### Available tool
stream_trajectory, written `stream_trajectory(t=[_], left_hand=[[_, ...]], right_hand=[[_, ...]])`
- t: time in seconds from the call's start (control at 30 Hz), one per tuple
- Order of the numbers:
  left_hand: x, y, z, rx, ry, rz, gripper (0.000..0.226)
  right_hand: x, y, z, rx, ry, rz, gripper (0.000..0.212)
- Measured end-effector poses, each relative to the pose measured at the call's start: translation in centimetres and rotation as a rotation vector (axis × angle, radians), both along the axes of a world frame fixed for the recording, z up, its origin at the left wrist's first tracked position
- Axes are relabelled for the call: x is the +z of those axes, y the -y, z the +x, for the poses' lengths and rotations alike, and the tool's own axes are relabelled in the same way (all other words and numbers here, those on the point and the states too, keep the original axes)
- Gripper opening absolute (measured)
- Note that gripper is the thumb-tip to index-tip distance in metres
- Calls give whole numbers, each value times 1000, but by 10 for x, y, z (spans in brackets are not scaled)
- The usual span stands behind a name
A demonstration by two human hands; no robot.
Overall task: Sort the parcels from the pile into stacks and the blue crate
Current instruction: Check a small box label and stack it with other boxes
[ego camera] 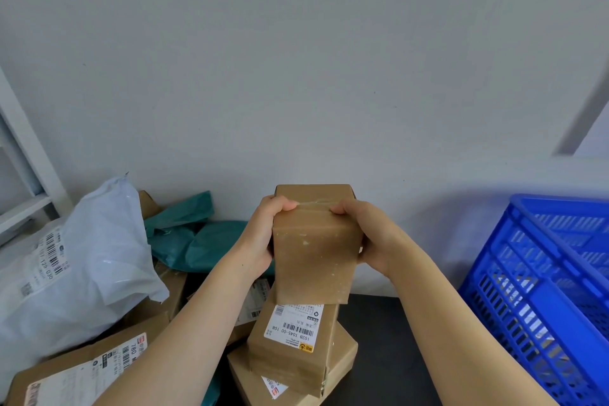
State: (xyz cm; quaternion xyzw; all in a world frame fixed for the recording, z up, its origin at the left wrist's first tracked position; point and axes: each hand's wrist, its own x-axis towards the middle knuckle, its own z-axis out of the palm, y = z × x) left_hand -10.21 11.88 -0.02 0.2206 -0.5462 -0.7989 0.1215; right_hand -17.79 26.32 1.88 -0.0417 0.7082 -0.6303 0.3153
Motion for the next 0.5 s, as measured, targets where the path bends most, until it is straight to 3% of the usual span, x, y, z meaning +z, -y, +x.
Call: stream_trajectory(t=[0.2,0.37,0.5], left_hand=[[1,-3,3,1,10,-8,31],[3,-4,6,33,-59,36,27],[12,-3,2,75,-149,78,43]], right_hand=[[-2,-1,2,-6,-13,14,14],[1,-4,-3,-53,25,-89,43],[4,-3,-10,-143,27,-132,32]])
